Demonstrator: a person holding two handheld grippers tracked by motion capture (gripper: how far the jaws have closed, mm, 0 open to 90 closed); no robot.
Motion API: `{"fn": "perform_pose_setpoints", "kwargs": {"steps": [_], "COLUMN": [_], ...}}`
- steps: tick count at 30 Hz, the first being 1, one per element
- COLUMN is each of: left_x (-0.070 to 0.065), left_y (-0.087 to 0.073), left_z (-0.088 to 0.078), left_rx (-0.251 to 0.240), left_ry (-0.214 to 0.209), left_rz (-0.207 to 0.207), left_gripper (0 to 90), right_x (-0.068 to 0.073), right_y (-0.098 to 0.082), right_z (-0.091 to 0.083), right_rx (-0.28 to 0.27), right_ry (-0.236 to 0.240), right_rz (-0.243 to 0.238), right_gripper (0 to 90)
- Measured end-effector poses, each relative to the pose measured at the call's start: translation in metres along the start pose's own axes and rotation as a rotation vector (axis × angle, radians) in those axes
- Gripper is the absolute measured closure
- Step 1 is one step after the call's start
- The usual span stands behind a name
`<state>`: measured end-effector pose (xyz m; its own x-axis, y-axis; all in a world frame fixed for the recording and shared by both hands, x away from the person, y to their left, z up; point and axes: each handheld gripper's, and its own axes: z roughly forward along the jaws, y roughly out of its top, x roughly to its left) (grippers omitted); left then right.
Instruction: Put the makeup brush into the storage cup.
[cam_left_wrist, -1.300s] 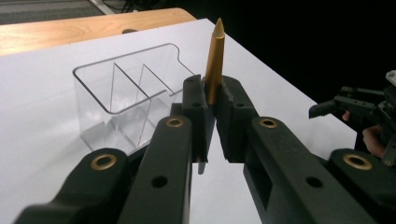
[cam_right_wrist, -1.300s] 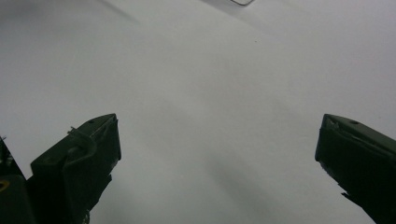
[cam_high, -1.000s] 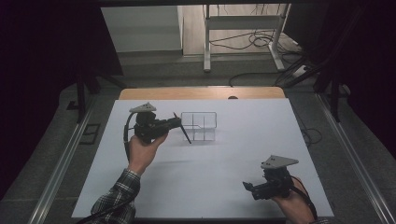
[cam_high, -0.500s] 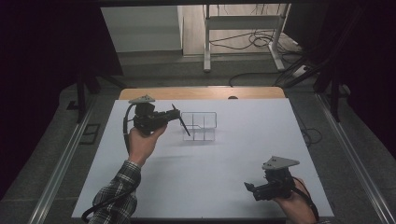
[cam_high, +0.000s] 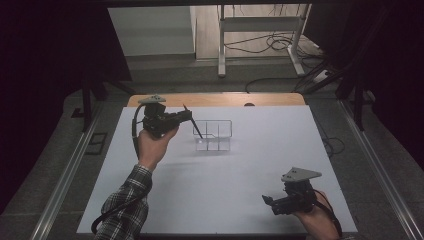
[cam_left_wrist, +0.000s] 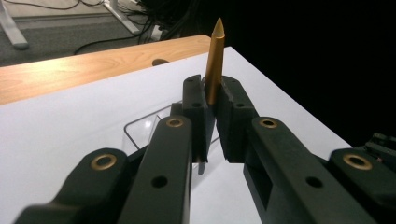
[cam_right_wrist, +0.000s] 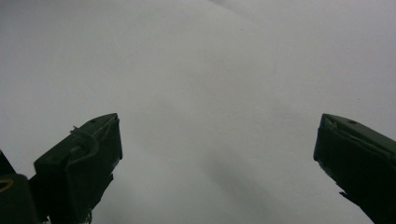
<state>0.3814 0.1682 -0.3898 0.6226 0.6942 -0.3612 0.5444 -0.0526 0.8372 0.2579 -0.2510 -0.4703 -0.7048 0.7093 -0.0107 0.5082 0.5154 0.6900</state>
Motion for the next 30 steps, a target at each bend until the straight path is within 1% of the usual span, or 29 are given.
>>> {"fn": "perform_pose_setpoints", "kwargs": {"steps": [13,18,22,25,30], "left_x": [0.006,0.008,0.010,0.011,0.012], "left_y": [0.010,0.011,0.011,0.010,0.008], "left_z": [0.003,0.005,0.009,0.014,0.019], "left_rx": [-0.014,-0.015,-0.015,-0.007,0.000], "left_ry": [0.043,0.056,0.059,0.073,0.079], "left_rz": [-0.003,-0.004,-0.008,0.001,0.004], "left_gripper": [83.2,83.2,83.2,83.2,83.2], "right_x": [0.000,-0.001,-0.001,-0.001,-0.002], "right_y": [0.000,0.000,0.000,0.000,0.000], "right_z": [0.000,0.000,0.000,0.000,-0.001], "right_rx": [0.002,0.003,0.003,-0.002,-0.001], "right_ry": [-0.001,0.001,0.003,0.003,0.002], "right_rz": [-0.001,-0.002,-0.004,-0.002,-0.003], "right_gripper": [1.5,1.7,1.9,1.9,1.9]}}
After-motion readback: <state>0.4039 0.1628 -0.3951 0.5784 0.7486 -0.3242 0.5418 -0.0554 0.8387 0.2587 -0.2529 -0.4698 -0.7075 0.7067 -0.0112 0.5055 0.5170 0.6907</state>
